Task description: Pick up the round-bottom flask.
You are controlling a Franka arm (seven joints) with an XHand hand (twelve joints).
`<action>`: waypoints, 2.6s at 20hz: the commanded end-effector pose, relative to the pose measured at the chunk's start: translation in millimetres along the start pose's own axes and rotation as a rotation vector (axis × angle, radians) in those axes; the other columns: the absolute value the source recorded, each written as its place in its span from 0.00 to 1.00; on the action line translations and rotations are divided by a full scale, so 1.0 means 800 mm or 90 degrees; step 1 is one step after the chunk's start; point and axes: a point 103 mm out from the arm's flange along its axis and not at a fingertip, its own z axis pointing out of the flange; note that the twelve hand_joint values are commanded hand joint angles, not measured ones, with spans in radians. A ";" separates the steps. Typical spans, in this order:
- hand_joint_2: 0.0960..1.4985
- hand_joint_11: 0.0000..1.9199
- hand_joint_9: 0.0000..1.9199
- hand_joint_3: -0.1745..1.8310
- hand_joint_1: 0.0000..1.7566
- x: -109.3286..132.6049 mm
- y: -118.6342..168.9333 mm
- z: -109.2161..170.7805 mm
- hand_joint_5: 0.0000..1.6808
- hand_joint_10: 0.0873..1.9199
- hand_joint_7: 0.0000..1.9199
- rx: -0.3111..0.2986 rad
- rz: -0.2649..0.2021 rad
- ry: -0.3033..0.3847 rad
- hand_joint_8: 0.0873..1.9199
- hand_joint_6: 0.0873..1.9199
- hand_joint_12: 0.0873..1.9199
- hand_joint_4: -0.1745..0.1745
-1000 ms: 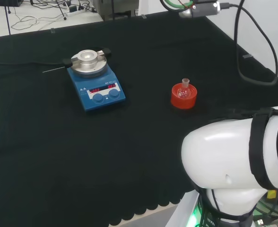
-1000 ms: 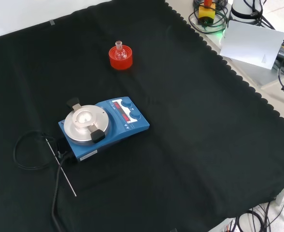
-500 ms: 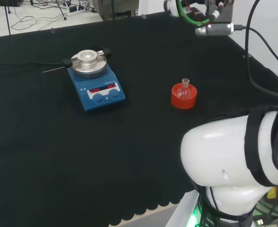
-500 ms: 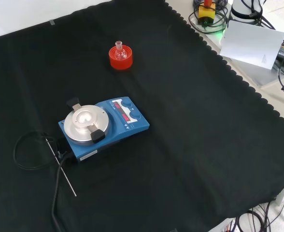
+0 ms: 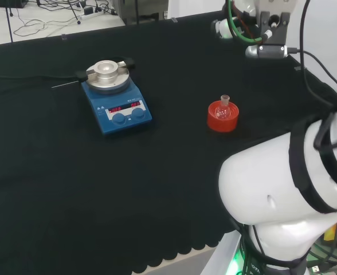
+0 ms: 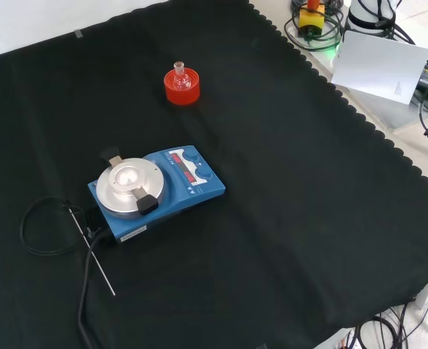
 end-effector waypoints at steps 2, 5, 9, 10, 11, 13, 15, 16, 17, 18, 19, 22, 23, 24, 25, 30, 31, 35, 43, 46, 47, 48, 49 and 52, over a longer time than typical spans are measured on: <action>0.70 0.00 0.15 0.23 0.27 -0.041 0.061 0.061 0.24 0.34 0.08 -0.003 0.034 0.035 0.29 0.15 0.71 0.42; 0.68 0.00 0.16 0.23 0.31 -0.044 0.075 0.086 0.25 0.35 0.09 0.011 0.043 0.039 0.30 0.15 0.72 0.41; 0.59 0.01 0.18 0.27 0.38 -0.045 0.091 0.118 0.27 0.35 0.09 0.033 0.055 0.050 0.31 0.13 0.73 0.40; 0.58 0.01 0.18 0.28 0.39 -0.044 0.094 0.126 0.28 0.35 0.09 0.038 0.057 0.051 0.31 0.13 0.73 0.40; 0.56 0.01 0.19 0.30 0.40 -0.044 0.096 0.133 0.29 0.35 0.10 0.042 0.058 0.050 0.31 0.13 0.73 0.40; 0.53 0.02 0.19 0.33 0.41 -0.044 0.099 0.148 0.30 0.35 0.09 0.045 0.063 0.046 0.32 0.13 0.74 0.39; 0.51 0.02 0.19 0.34 0.43 -0.045 0.102 0.160 0.32 0.35 0.08 0.055 0.068 0.048 0.31 0.14 0.74 0.38; 0.49 0.02 0.19 0.34 0.44 -0.045 0.103 0.166 0.32 0.35 0.08 0.058 0.071 0.051 0.32 0.14 0.73 0.37; 0.49 0.02 0.19 0.35 0.44 -0.046 0.103 0.172 0.33 0.35 0.08 0.060 0.075 0.055 0.32 0.15 0.73 0.37; 0.48 0.02 0.18 0.36 0.45 -0.045 0.103 0.177 0.33 0.35 0.08 0.060 0.079 0.059 0.32 0.15 0.73 0.37; 0.48 0.02 0.18 0.36 0.45 -0.045 0.103 0.184 0.33 0.35 0.07 0.064 0.079 0.063 0.32 0.15 0.73 0.37; 0.47 0.02 0.18 0.36 0.46 -0.048 0.103 0.199 0.35 0.35 0.07 0.071 0.086 0.063 0.32 0.17 0.73 0.36; 0.46 0.02 0.18 0.36 0.46 -0.050 0.103 0.204 0.35 0.35 0.07 0.072 0.088 0.063 0.32 0.17 0.73 0.36; 0.46 0.02 0.18 0.37 0.47 -0.051 0.103 0.209 0.35 0.35 0.07 0.074 0.090 0.063 0.32 0.18 0.73 0.36; 0.45 0.02 0.18 0.38 0.47 -0.052 0.103 0.213 0.35 0.35 0.07 0.075 0.091 0.063 0.32 0.19 0.74 0.36; 0.43 0.02 0.19 0.39 0.48 -0.055 0.103 0.231 0.35 0.35 0.08 0.080 0.092 0.060 0.33 0.22 0.74 0.35; 0.43 0.01 0.19 0.39 0.48 -0.056 0.103 0.234 0.35 0.35 0.08 0.082 0.093 0.061 0.33 0.23 0.74 0.35; 0.43 0.01 0.20 0.40 0.48 -0.057 0.103 0.243 0.34 0.35 0.09 0.083 0.092 0.062 0.33 0.25 0.74 0.35; 0.42 0.01 0.20 0.40 0.48 -0.058 0.103 0.255 0.35 0.35 0.09 0.078 0.096 0.048 0.33 0.26 0.74 0.35; 0.42 0.01 0.20 0.40 0.48 -0.056 0.103 0.256 0.35 0.35 0.10 0.078 0.098 0.042 0.33 0.26 0.74 0.35; 0.42 0.02 0.20 0.40 0.48 -0.056 0.103 0.257 0.36 0.35 0.10 0.078 0.098 0.042 0.33 0.27 0.74 0.35; 0.41 0.02 0.20 0.40 0.48 -0.057 0.104 0.258 0.35 0.35 0.10 0.078 0.097 0.041 0.33 0.27 0.74 0.35; 0.41 0.02 0.20 0.40 0.48 -0.059 0.105 0.260 0.36 0.35 0.10 0.078 0.097 0.043 0.33 0.27 0.74 0.35; 0.41 0.02 0.21 0.40 0.49 -0.065 0.107 0.264 0.36 0.35 0.11 0.075 0.097 0.041 0.34 0.28 0.74 0.35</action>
